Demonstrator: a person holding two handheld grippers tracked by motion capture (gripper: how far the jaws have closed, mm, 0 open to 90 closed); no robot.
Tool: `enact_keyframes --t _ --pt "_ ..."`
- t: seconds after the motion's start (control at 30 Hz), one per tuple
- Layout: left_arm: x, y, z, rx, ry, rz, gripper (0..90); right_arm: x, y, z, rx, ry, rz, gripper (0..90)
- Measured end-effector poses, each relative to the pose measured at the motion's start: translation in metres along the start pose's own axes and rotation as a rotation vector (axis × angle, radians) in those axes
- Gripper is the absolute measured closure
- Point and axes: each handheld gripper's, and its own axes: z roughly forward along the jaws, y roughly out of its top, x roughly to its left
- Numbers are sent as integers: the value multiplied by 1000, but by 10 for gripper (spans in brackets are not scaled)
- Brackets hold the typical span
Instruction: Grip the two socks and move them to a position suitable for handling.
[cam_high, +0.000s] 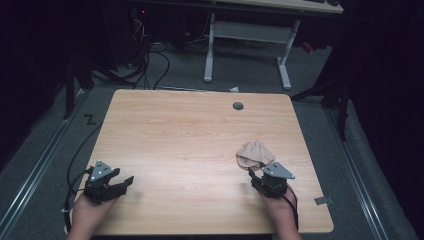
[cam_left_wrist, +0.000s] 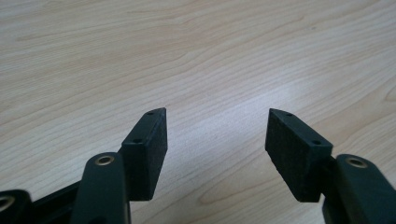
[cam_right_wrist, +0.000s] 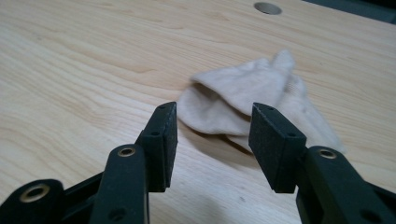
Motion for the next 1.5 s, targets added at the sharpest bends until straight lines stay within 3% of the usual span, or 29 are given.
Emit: enact_keyframes --t 0.1,0.3,0.4,0.5,0.67,1.1,1.37,1.5 --pt "-1 3 3 -3 -2 7 390 6 1 1 -3 15 -44 517" --pt "-3 5 3 -16 4 16 385 6 -2 0 8 24 -65 514" --pt "-1 6 2 -25 10 20 386 3 -2 0 9 18 -58 515" --pt "2 7 0 -26 -8 -6 390 1 -3 1 16 12 -58 522" --pt "3 7 0 -24 -19 -7 381 -3 0 -1 7 28 -12 519" --pt "2 6 2 -45 -24 20 380 4 3 3 36 76 -56 521" --pt "0 4 4 -38 -29 35 375 3 18 7 84 86 -90 490" --pt "2 1 9 4 -36 34 374 -2 35 7 92 91 -105 482"
